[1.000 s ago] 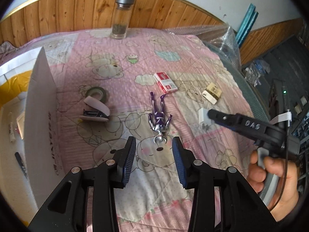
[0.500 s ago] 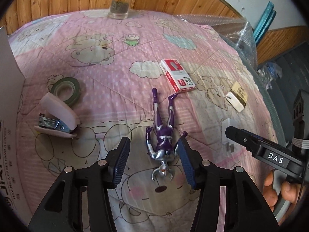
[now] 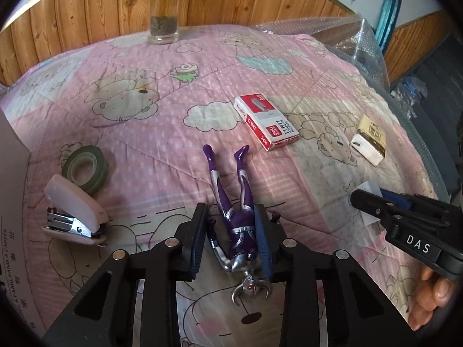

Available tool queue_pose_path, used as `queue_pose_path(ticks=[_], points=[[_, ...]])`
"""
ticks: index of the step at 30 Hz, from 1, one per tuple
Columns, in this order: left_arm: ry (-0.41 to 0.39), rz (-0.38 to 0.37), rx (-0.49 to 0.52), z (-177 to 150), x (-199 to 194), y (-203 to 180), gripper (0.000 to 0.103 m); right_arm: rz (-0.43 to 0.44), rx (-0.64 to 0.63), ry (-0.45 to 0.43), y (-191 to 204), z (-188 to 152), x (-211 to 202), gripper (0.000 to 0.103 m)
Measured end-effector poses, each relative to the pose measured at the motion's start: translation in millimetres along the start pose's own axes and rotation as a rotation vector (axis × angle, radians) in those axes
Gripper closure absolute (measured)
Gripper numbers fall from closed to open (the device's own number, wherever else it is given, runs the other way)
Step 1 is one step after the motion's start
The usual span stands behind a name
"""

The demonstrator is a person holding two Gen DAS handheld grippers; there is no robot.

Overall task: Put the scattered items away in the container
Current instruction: 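Grasp the white charger plug with the right gripper while the left grasps the purple action figure, then carry the plug and figure with both grippers toward the white box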

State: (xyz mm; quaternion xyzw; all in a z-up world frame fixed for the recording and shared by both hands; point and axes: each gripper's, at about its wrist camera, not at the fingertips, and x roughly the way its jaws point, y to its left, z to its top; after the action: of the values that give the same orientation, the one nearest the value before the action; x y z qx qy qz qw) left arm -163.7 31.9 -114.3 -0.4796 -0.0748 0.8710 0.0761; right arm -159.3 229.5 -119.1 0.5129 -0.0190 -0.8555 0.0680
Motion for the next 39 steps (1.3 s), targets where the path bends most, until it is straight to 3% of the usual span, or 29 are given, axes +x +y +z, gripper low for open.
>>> queue_pose_path(ticks=[2, 13, 21, 39], points=[[0.010, -0.027, -0.039, 1.3, -2.5, 5.7, 0.070, 0.016, 0.016, -0.007, -1.2, 0.7, -4.1, 0.071], [-0.015, -0.045, -0.043, 0.7, -27.1, 2.4, 0.070, 0.043, 0.044, -0.060, 13.1, 6.9, -27.9, 0.072], [-0.019, -0.016, -0.040, -0.6, -34.7, 2.9, 0.070, 0.020, 0.014, -0.075, 17.2, 2.0, -36.8, 0.072], [-0.056, -0.005, -0.047, 2.5, -59.2, 8.6, 0.070, 0.110, -0.057, -0.052, 61.8, -6.9, -45.0, 0.072]])
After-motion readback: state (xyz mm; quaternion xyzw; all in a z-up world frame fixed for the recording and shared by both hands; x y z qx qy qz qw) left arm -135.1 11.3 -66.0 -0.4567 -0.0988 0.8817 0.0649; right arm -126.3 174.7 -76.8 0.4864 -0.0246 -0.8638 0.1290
